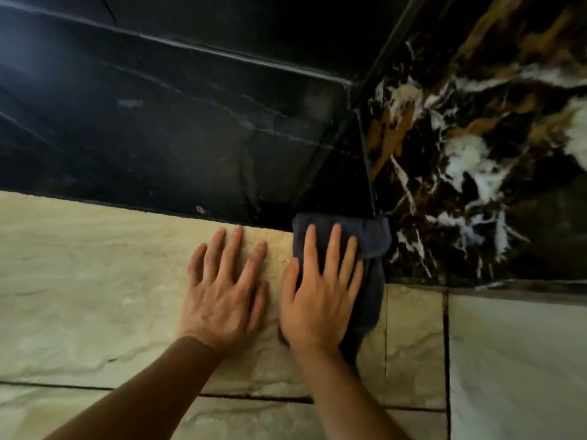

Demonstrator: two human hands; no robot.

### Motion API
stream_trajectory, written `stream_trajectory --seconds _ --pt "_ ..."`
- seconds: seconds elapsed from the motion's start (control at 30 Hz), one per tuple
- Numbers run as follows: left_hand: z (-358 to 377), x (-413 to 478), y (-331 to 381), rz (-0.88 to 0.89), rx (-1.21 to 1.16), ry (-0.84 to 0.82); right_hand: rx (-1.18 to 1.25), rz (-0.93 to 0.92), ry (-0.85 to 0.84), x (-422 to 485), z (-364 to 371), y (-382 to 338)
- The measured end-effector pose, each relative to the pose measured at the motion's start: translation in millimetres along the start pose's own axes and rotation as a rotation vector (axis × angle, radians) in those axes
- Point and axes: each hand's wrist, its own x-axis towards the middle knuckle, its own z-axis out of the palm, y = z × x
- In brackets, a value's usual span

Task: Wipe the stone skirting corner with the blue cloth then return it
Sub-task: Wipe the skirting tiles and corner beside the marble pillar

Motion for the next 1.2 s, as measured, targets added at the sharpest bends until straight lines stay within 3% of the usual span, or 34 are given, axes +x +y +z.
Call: stream_trajectory --seconds 0.07,0.13,0.27,0.37,0.5,0.67,1.0,1.1,1.2 --pt "1.5 0.0 0.5 0.004 0.014 -0.004 0.010 0.021 -0.025 3.2 2.9 -11.5" --pt "4.5 1.8 -1.5 0.013 0.011 0.008 0.026 0.030 -0.023 67.9 7.2 -33.1" --pt "12.6 0.5 -3.8 0.037 -0.039 0.125 -0.006 -0.207 -0.176 228.6 8.3 -76.6" --pt "14.6 3.2 -6.9 0.035 -0.071 0.178 -0.046 -0.340 -0.248 282.8 6.1 -76.3" --pt "9.4 3.8 -6.2 0.037 -0.037 0.162 -0.088 -0.344 -0.086 186.8 9.3 -37.7" --pt "8.1 3.0 -4.5 0.011 -0.046 0.109 -0.086 -0.318 -0.081 28.2 -0.2 20.5" --pt "16.4 2.2 -5.0 0.028 -0.030 0.183 -0.100 -0.380 -0.251 260.2 1.4 -28.1" --pt "16.3 2.2 -8.7 0.044 -0.019 0.170 -0.115 -0.367 -0.139 217.1 4.9 -11.3" --pt "12.8 0.1 -6.8 0.028 -0.039 0.142 -0.040 -0.384 -0.097 100.5 -3.1 29.4"
